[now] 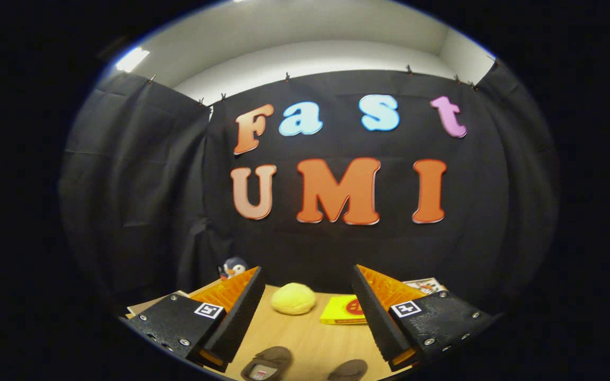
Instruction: Open the storage box then place both shoes into the box .Put the left shoe in first, then the right shoe, with the right side of both shoes facing outward in a uniform manner.
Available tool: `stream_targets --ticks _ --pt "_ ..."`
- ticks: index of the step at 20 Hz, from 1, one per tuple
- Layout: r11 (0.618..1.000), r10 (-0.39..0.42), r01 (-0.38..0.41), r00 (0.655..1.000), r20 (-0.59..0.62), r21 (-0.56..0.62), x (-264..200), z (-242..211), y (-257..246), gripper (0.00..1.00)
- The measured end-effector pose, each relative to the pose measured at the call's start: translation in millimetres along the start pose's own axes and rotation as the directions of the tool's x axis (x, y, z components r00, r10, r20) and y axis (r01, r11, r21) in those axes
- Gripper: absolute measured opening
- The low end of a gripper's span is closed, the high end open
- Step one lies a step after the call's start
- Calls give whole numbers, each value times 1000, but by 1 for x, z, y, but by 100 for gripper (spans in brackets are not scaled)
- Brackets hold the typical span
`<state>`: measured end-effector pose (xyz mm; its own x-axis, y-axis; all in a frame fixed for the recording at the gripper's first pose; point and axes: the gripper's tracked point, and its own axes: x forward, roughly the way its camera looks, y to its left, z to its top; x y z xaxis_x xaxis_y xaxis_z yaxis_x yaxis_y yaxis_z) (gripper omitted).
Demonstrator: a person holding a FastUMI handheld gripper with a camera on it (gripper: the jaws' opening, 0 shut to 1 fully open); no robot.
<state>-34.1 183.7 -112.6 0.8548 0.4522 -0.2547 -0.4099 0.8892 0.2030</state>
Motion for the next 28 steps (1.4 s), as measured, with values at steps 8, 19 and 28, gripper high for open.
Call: stream_targets --ticks 8,19,28 --pt "938 319 -248 892 -319 243 31 -127 110 98" --pt "691 675 -256 564 -476 676 44 -256 224 96" --pt "461 819 -156 454 -351 874 42 -278 250 95"
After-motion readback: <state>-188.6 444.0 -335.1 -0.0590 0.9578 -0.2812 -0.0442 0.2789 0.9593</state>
